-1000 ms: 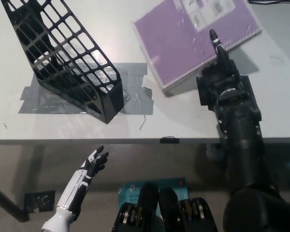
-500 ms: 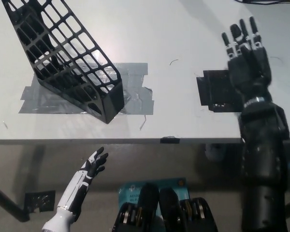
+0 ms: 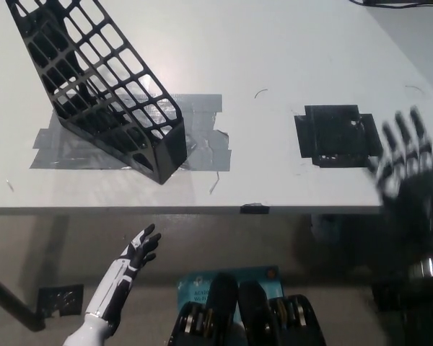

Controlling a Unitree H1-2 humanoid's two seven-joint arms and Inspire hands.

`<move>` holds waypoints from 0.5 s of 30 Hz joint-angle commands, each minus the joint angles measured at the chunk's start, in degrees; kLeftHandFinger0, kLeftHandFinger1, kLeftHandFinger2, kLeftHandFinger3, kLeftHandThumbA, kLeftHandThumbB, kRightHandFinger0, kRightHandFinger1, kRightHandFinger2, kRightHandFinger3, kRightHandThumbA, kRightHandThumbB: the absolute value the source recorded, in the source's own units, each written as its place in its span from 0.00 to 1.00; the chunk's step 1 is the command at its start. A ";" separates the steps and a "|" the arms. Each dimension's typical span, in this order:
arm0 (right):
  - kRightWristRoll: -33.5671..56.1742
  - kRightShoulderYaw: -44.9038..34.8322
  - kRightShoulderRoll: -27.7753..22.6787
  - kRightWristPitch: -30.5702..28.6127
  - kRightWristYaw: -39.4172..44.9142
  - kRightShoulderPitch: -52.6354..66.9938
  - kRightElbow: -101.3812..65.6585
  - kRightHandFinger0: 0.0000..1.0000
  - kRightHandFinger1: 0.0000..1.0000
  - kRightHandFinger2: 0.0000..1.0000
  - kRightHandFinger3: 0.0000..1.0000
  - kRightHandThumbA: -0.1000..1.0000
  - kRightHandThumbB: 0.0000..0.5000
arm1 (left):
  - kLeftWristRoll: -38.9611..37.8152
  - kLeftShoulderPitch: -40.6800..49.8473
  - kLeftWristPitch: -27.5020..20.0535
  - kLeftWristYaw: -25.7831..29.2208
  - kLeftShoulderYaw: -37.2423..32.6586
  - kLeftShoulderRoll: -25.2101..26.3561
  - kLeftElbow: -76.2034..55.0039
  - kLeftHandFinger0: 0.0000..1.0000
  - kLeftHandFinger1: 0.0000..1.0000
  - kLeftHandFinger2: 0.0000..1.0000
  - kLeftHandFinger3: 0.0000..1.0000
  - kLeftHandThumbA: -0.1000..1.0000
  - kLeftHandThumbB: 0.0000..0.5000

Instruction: A shelf with a book inside it is placed on the center of the desk infront of the robot. The robot uses its right hand to grab the book, take it out and hand it to a person.

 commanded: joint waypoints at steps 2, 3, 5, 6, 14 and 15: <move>-21.33 12.80 -5.81 -16.39 8.58 13.62 -3.13 1.00 1.00 1.00 1.00 1.00 0.67 | -0.97 2.75 -3.21 0.34 1.30 0.69 -1.60 1.00 1.00 1.00 1.00 1.00 0.57; -21.77 13.41 -6.18 -17.08 7.98 14.02 -1.27 1.00 1.00 1.00 1.00 1.00 0.64 | -0.79 2.91 -3.72 0.42 1.27 0.71 -1.40 1.00 1.00 1.00 1.00 1.00 0.57; -22.79 14.70 -6.88 -17.12 7.09 14.30 1.14 1.00 1.00 1.00 1.00 1.00 0.69 | -0.80 3.05 -3.73 0.35 1.30 0.81 -1.39 1.00 1.00 1.00 1.00 1.00 0.59; -23.22 15.25 -7.12 -17.55 6.65 14.61 1.89 1.00 1.00 1.00 1.00 1.00 0.68 | -0.76 3.42 -3.91 0.34 1.26 0.79 -1.43 1.00 1.00 1.00 1.00 1.00 0.58; -26.10 19.37 -9.42 -17.76 5.66 15.11 7.18 1.00 1.00 1.00 1.00 1.00 0.74 | -0.58 5.07 -5.13 0.77 1.25 0.18 -1.04 1.00 1.00 1.00 1.00 1.00 0.58; -26.28 19.70 -9.58 -17.54 5.63 14.98 7.23 1.00 1.00 1.00 1.00 1.00 0.75 | -0.43 5.17 -5.35 0.91 1.34 0.18 -0.97 1.00 1.00 1.00 1.00 1.00 0.58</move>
